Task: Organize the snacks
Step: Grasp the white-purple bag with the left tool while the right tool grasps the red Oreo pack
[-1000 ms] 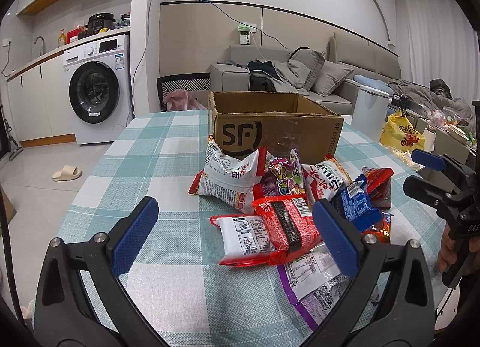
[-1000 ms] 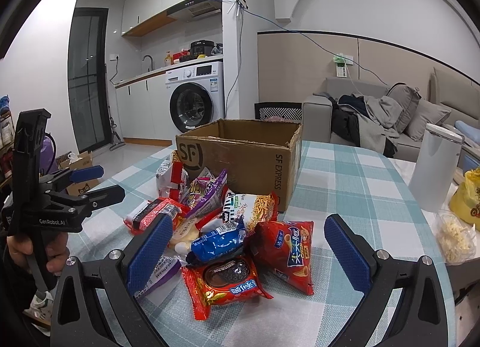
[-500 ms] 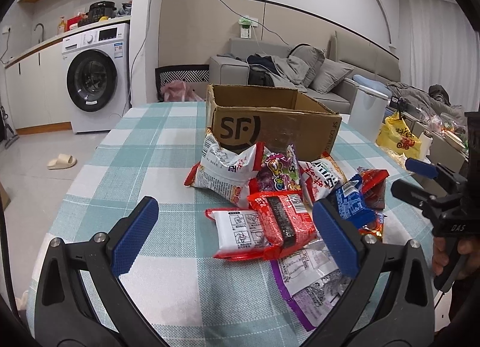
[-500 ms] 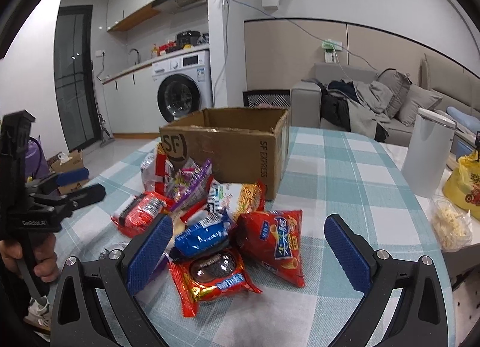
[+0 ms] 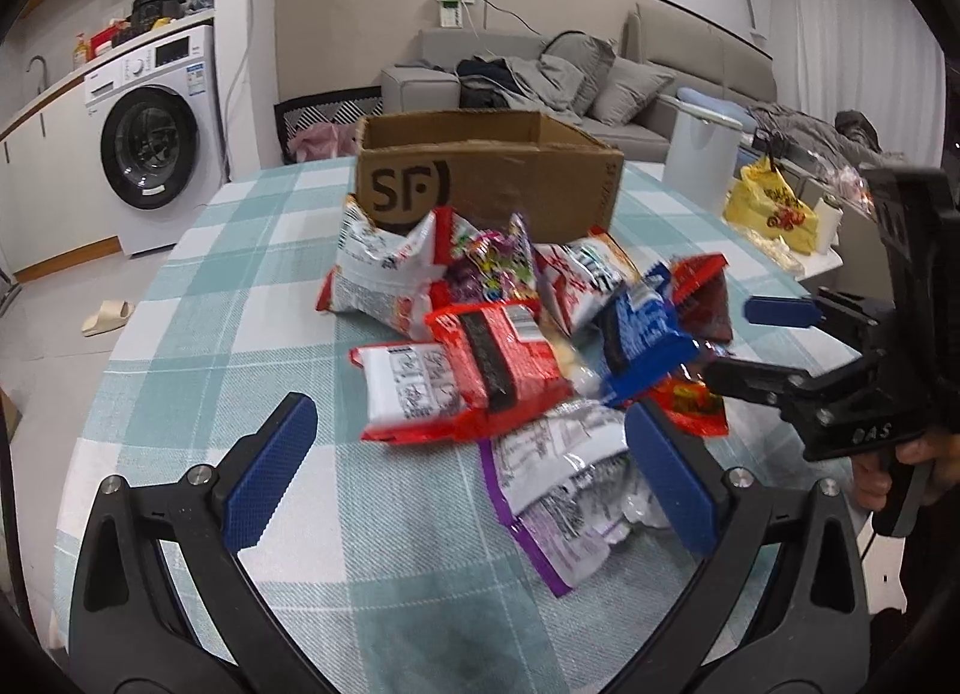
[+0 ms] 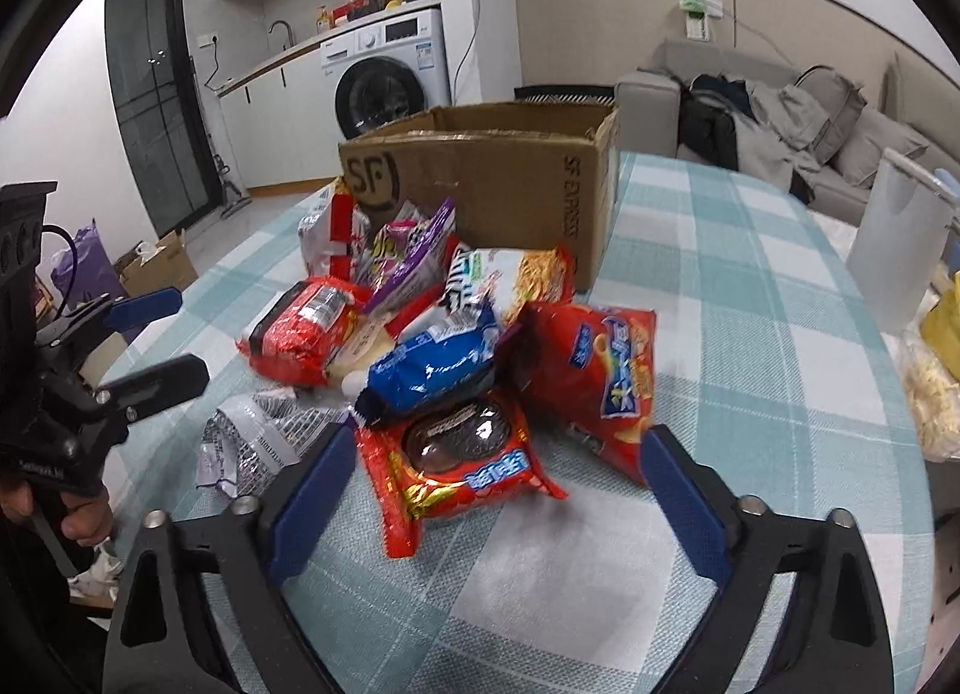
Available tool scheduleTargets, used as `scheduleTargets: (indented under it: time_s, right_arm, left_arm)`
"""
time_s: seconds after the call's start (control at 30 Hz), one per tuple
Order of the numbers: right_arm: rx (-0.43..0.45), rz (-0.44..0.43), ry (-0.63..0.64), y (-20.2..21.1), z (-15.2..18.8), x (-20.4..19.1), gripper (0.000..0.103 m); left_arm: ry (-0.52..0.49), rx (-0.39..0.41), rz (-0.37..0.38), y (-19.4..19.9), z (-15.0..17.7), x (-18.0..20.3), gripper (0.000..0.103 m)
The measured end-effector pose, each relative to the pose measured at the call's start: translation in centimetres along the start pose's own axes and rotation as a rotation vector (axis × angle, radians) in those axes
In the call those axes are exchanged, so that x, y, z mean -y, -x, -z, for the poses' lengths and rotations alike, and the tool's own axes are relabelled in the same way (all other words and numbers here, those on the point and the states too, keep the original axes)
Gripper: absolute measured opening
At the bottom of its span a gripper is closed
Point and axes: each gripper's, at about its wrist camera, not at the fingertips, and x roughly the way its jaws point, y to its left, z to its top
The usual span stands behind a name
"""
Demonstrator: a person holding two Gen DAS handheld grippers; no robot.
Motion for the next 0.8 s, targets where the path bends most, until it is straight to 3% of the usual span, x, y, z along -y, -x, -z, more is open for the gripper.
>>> scheduleTargets:
  time_s: [0.23, 0.57, 0.8]
  right_arm:
    - [-0.074, -0.064, 0.018, -1.3, 0.5, -0.6, 0.085]
    - [-0.119, -0.066, 0.017, -2.7, 0.4, -0.6, 0.072]
    - [-0.127, -0.092, 0.079, -2.6, 0.6, -1.9, 0.064]
  left_arm:
    - [-0.025, -0.071, 0.075, -0.8, 0.6, 1.4, 0.102]
    - [-0.033, -0.155, 0.129, -2.6, 1.3, 2.5, 0.102]
    - [0.009, -0.208, 0.166, -3.7, 1.3, 2.3, 0.095]
